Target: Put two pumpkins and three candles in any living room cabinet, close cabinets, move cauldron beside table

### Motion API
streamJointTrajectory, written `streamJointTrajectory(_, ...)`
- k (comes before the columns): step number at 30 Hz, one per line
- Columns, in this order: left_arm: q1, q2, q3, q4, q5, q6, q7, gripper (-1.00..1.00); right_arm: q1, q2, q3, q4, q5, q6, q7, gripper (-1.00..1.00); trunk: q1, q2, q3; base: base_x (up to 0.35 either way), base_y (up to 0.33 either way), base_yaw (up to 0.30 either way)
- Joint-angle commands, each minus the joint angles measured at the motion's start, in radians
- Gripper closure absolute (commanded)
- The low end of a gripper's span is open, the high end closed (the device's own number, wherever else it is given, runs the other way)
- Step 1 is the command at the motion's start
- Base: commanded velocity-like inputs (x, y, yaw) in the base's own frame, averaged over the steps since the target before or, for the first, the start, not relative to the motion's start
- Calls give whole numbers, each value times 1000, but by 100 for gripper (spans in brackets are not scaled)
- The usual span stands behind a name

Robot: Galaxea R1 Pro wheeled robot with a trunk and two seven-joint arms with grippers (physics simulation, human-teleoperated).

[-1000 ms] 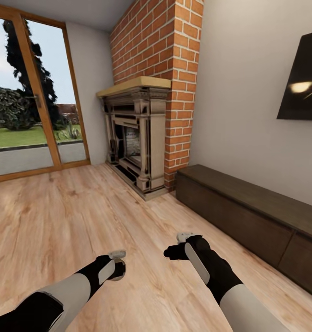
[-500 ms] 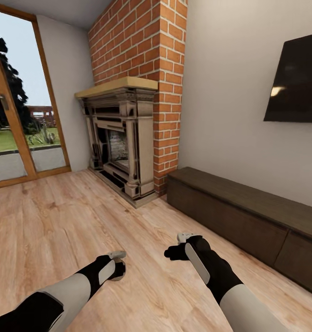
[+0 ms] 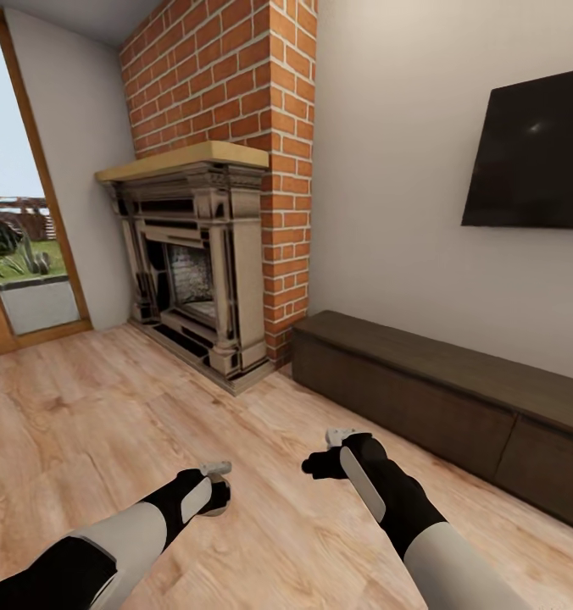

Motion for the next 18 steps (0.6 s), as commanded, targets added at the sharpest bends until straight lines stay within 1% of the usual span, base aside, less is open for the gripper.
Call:
streamJointTrajectory(1,0,1,-9,-3,9,5,7,100,-1,0,2,0,-11,2,-10,-100,0,0,0,152,307,-256)
streamJointTrajectory(8,0,0,-9,-3,9,5,7,100,-1,0,-1,0,-11,2,-10,-100,0,0,4,162,306,-269)
streamJointTrajectory(13,0,-1,-9,-3,8,5,7,100,-1,0,-3,11,-11,2,-10,-100,0,0,0,244,264,-261)
streamJointTrajectory(15,0,-1,-9,-3,8,5,7,100,-1,-1,-3,26,-11,2,-10,-100,0,0,-2,275,239,-144)
streamJointTrajectory(18,0,-1,-9,-3,8,5,7,100,-2,0,-2,37,-11,2,-10,-100,0,0,-7,283,228,-46)
